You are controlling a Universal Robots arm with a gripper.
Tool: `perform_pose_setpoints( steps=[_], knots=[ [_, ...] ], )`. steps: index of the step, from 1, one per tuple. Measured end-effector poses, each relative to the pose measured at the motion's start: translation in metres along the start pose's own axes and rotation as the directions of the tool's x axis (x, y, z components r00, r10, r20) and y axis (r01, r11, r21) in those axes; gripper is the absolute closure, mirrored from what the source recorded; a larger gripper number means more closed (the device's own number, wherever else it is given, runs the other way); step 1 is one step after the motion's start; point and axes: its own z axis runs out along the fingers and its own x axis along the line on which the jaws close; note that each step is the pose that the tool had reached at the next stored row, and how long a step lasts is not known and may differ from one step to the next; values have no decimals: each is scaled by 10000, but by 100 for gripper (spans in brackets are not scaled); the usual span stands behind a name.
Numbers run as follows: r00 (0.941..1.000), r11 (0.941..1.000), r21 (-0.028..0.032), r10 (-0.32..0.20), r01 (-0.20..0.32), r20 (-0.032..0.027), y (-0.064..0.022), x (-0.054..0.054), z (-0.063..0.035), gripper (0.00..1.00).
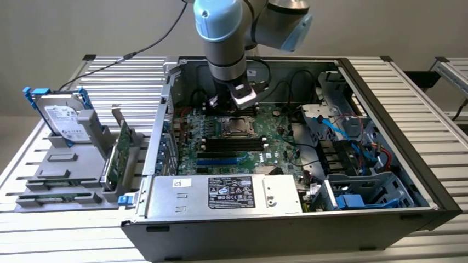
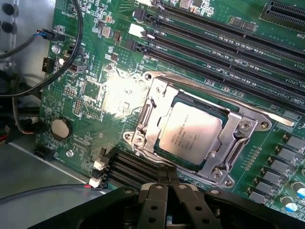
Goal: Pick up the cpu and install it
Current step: 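Install the first cpu locking lever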
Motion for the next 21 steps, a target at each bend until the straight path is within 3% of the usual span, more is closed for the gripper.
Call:
perform_pose_setpoints(
  steps=[21],
  knots=[
    [10000, 10000, 2, 2, -2, 6, 2, 35, 14, 89]
  ],
)
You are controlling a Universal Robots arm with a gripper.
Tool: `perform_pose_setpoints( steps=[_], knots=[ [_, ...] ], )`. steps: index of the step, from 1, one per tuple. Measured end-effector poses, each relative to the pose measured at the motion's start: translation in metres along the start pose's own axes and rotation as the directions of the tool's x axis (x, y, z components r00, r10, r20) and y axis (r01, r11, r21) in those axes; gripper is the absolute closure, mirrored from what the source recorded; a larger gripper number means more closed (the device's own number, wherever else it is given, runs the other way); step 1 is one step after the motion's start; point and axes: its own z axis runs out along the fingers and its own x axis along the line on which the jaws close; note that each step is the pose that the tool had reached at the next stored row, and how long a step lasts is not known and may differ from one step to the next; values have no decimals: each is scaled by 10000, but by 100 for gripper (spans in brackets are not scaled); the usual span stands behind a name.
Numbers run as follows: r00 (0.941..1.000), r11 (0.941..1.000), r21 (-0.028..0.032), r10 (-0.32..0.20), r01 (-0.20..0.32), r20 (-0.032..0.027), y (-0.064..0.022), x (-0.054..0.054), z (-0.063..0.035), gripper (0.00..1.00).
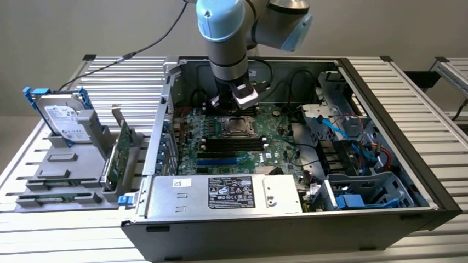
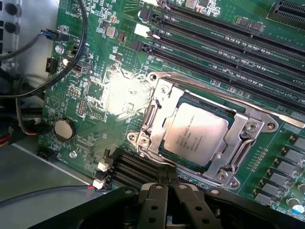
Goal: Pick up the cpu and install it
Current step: 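Install the first cpu locking lever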
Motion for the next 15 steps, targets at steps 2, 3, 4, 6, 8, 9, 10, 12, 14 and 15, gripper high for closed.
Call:
perform_pose_setpoints(
  steps=[2, 3, 4, 6, 8, 9, 10, 12, 14, 15],
  knots=[
    [10000, 10000, 2, 1, -1, 5, 1, 4, 3, 89],
    [10000, 10000, 3, 2, -2, 9, 2, 7, 4, 89],
    [10000, 10000, 4, 3, -3, 12, 3, 9, 7, 89],
    [10000, 10000, 2, 4, -4, 17, 5, 12, 13, 89],
    [10000, 10000, 2, 5, -5, 19, 9, 15, 20, 89],
    [10000, 10000, 1, 4, -5, 19, 10, 16, 23, 89],
    [10000, 10000, 2, 4, -4, 20, 12, 18, 28, 89],
    [10000, 10000, 2, 5, -5, 19, 14, 21, 36, 89],
    [10000, 10000, 4, 5, -5, 17, 16, 25, 42, 89],
    [10000, 10000, 4, 4, -4, 18, 17, 26, 43, 89]
  ],
)
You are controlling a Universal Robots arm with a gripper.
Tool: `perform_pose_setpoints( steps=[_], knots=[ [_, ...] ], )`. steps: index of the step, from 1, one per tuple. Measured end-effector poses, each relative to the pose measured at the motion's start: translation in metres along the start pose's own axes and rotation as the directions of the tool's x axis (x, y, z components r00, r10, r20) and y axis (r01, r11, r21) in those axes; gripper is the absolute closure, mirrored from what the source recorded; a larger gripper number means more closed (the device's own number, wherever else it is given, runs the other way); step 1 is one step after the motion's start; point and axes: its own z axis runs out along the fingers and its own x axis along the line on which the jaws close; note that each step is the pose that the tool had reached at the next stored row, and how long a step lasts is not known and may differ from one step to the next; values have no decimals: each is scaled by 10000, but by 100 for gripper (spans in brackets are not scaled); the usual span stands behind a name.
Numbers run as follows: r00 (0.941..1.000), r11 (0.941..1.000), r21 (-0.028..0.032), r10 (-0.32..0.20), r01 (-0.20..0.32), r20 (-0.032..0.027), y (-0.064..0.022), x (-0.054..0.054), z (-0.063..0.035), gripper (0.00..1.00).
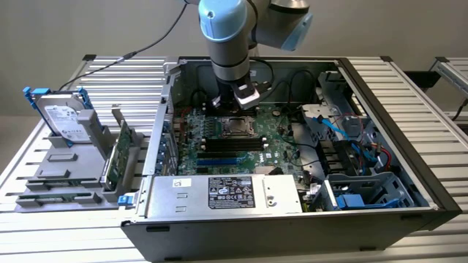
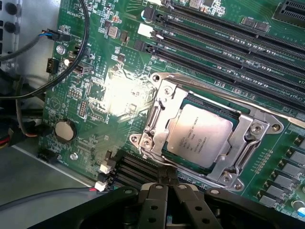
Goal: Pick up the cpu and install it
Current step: 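Install the first cpu locking lever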
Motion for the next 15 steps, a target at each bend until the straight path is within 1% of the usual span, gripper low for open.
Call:
perform_pose_setpoints(
  steps=[7, 11, 15],
  knots=[
    [10000, 10000, -2, 3, -3, 17, 2, 5, 2, 89],
    [10000, 10000, 4, 9, -9, 42, 2, 6, -1, 89],
    [10000, 10000, 23, 16, -16, 55, -3, 14, -16, 89]
  ],
)
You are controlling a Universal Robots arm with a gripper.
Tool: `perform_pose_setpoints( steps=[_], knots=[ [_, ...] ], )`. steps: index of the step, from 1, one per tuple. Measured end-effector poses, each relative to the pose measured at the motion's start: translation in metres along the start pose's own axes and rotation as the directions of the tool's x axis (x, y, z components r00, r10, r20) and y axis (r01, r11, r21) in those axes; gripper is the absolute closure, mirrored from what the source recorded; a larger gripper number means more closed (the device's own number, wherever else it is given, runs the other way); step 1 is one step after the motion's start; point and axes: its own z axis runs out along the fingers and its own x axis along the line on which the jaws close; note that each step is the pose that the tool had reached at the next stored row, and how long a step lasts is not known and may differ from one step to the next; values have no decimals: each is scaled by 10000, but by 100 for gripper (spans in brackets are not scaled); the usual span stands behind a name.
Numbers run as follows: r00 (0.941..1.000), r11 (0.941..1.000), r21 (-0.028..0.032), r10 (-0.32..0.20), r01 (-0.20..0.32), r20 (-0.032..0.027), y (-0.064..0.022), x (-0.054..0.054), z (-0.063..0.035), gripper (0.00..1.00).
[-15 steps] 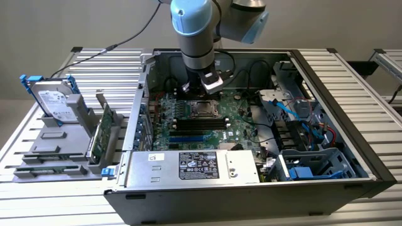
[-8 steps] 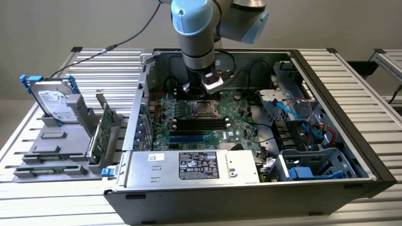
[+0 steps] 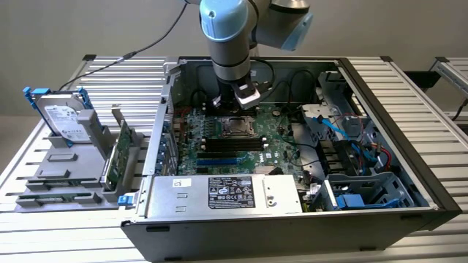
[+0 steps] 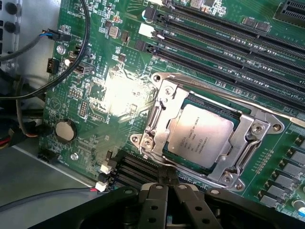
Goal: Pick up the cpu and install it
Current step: 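Install the first cpu locking lever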
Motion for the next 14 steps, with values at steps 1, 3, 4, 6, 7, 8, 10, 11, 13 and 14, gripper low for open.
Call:
perform_pose_setpoints(
  steps=[1, 3, 4, 6, 7, 8, 10, 11, 13, 14],
  knots=[
    [10000, 10000, 4, 2, -2, 3, -2, 3, -5, 89],
    [10000, 10000, 12, 4, -4, 6, -6, 11, -17, 89],
    [10000, 10000, 10, 5, -5, 16, -5, 13, -24, 89],
    [10000, 10000, 9, 7, -7, 21, -4, 13, -28, 89],
    [10000, 10000, 9, 7, -7, 23, -4, 14, -29, 89],
    [10000, 10000, 8, 8, -8, 24, -4, 15, -29, 89],
    [10000, 10000, 7, 9, -9, 31, -7, 18, -34, 89],
    [10000, 10000, 9, 9, -9, 35, -10, 20, -41, 89],
    [10000, 10000, 12, 12, -12, 43, -18, 28, -67, 89],
    [10000, 10000, 14, 13, -13, 44, -22, 32, -81, 89]
  ],
)
